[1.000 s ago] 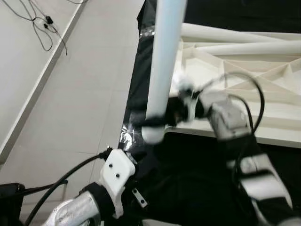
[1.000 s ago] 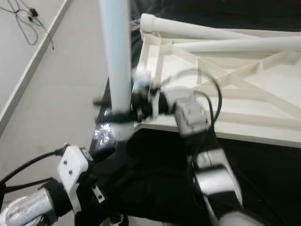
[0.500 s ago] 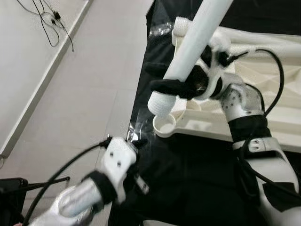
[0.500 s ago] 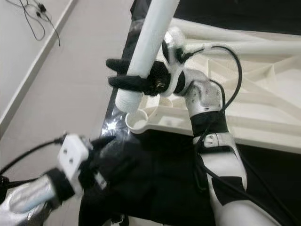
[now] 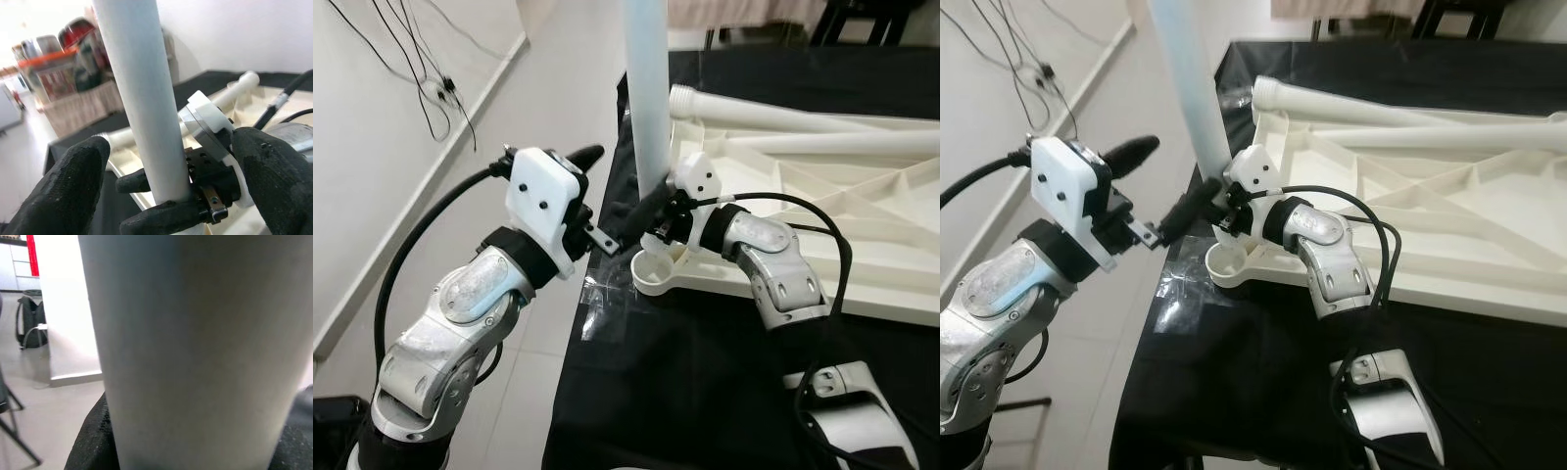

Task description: Building children table

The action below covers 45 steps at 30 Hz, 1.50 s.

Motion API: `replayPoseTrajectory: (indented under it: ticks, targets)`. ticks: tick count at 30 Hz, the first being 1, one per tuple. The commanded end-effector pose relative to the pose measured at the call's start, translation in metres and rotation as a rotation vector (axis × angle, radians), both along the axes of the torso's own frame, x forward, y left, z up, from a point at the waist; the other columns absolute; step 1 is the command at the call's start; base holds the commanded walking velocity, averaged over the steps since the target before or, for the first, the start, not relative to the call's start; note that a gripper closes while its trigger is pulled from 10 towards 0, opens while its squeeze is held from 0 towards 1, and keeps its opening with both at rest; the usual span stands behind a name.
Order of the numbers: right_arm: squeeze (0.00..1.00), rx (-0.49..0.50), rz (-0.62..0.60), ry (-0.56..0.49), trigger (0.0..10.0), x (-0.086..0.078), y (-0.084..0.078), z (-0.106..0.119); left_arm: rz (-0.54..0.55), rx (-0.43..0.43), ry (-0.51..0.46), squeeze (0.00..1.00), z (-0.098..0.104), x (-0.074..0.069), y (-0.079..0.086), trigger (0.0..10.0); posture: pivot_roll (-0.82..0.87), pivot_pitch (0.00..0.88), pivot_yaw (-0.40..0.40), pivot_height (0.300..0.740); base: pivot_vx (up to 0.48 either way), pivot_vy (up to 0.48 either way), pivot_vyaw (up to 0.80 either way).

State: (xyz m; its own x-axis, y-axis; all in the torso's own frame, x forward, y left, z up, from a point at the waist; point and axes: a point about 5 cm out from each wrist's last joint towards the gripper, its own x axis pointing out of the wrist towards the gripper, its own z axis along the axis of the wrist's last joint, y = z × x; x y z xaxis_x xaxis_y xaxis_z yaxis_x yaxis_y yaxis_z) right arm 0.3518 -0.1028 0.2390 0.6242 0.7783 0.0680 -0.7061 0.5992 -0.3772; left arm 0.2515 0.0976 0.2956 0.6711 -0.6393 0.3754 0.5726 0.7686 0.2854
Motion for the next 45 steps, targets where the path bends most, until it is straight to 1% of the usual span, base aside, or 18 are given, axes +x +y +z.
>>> replayPoseTrajectory:
  ticks: [1, 3, 4, 6, 8, 9, 17, 18, 19, 20, 24, 34, 36, 41, 42, 43, 44, 45]
  targets:
    - [0.0, -0.032, 0.021, -0.031, 10.0, -0.003, 0.01, -0.002, 0.014, -0.003, -0.034, 0.0, 0.005, 0.004, 0.002, 10.0, -0.06, 0.035, 0.079, 0.74, 0.0, 0.0, 0.0]
    - [0.0, -0.077, 0.077, -0.078, 10.0, -0.008, 0.017, -0.002, 0.028, -0.016, -0.064, 0.0, 0.013, 0.01, 0.002, 10.0, -0.06, 0.024, 0.08, 0.74, 0.0, 0.0, 0.0]
    - [0.0, -0.101, 0.142, -0.115, 10.0, -0.015, 0.025, 0.0, 0.041, -0.025, -0.08, 0.48, 0.017, 0.015, 0.004, 10.0, -0.07, 0.008, 0.083, 0.74, 0.0, 0.0, 0.0]
    - [0.0, -0.116, 0.2, -0.148, 10.0, -0.022, 0.034, 0.001, 0.051, -0.031, -0.087, 0.44, 0.019, 0.02, 0.005, 10.0, -0.07, 0.0, 0.086, 0.74, 0.0, 0.0, 0.0]
    - [0.0, -0.116, 0.2, -0.148, 10.0, -0.022, 0.034, 0.001, 0.051, -0.031, -0.087, 0.44, 0.019, 0.02, 0.005, 10.0, -0.07, 0.0, 0.086, 0.74, 0.0, 0.0, 0.0]
    - [0.0, -0.11, 0.259, -0.171, 10.0, -0.031, 0.045, 0.002, 0.06, -0.04, -0.097, 0.0, 0.021, 0.025, 0.007, 10.0, -0.08, 0.0, 0.091, 0.74, 0.0, 0.0, 0.0]
    - [0.0, -0.113, 0.233, -0.161, 10.0, -0.034, 0.05, -0.003, 0.052, -0.058, -0.118, 0.0, 0.025, 0.03, 0.006, 9.9, -0.09, 0.0, 0.093, 0.74, 0.0, 0.0, 0.0]
    - [0.0, -0.117, 0.177, -0.151, 10.0, -0.029, 0.048, -0.005, 0.052, -0.073, -0.125, 0.0, 0.026, 0.031, 0.006, 0.8, -0.09, 0.0, 0.093, 0.74, 0.0, 0.0, 0.0]
    - [0.0, -0.117, 0.177, -0.151, 10.0, -0.029, 0.048, -0.005, 0.052, -0.073, -0.125, 0.0, 0.026, 0.031, 0.006, 0.8, -0.09, 0.0, 0.093, 0.74, 0.0, 0.0, 0.0]
    - [0.0, -0.122, 0.125, -0.14, 10.0, -0.024, 0.045, -0.007, 0.055, -0.083, -0.132, 0.0, 0.027, 0.032, 0.005, 0.0, -0.1, 0.0, 0.09, 0.74, 0.0, 0.0, 0.0]
    - [0.0, -0.135, 0.033, -0.111, 10.0, -0.015, 0.038, -0.016, 0.064, -0.1, -0.151, 0.0, 0.026, 0.034, 0.004, 0.0, -0.1, 0.0, 0.087, 0.74, 0.0, 0.0, 0.0]
    - [0.0, -0.116, -0.028, -0.058, 10.0, -0.012, 0.039, -0.027, 0.046, -0.109, -0.169, 0.0, 0.026, 0.033, 0.0, 0.0, -0.09, 0.0, 0.081, 0.74, 0.0, 0.0, 0.0]
    - [0.04, -0.095, -0.012, -0.028, 10.0, -0.012, 0.039, -0.028, 0.034, -0.115, -0.168, 0.0, 0.026, 0.033, 0.0, 0.0, -0.09, 0.0, 0.081, 0.74, 0.0, 0.0, 0.0]
    - [0.04, -0.073, 0.01, 0.003, 10.0, -0.012, 0.04, -0.029, 0.02, -0.122, -0.171, 0.0, 0.026, 0.033, -0.001, 0.0, -0.09, 0.0, 0.081, 0.74, 0.0, 0.0, 0.0]
    - [1.0, -0.069, 0.165, 0.004, 10.0, -0.021, 0.042, -0.026, -0.11, -0.092, -0.137, 0.0, 0.022, 0.026, -0.004, 0.0, -0.09, 0.0, 0.09, 0.74, 0.0, 0.0, 0.0]
    - [1.0, -0.102, 0.325, -0.011, 10.0, -0.032, 0.043, -0.024, -0.26, -0.046, -0.09, 0.0, 0.016, 0.019, -0.006, 0.0, -0.08, 0.0, 0.087, 0.74, 0.0, 0.0, 0.0]
    - [1.0, -0.102, 0.325, -0.011, 10.0, -0.032, 0.043, -0.024, -0.26, -0.046, -0.09, 0.0, 0.016, 0.019, -0.006, 0.0, -0.08, 0.0, 0.087, 0.74, 0.0, 0.0, 0.0]
    - [1.0, -0.151, 0.459, -0.016, 10.0, -0.042, 0.042, -0.025, -0.406, 0.005, -0.045, 0.0, 0.01, 0.011, -0.005, 0.0, -0.08, 0.0, 0.088, 0.74, 0.0, 0.0, 0.0]
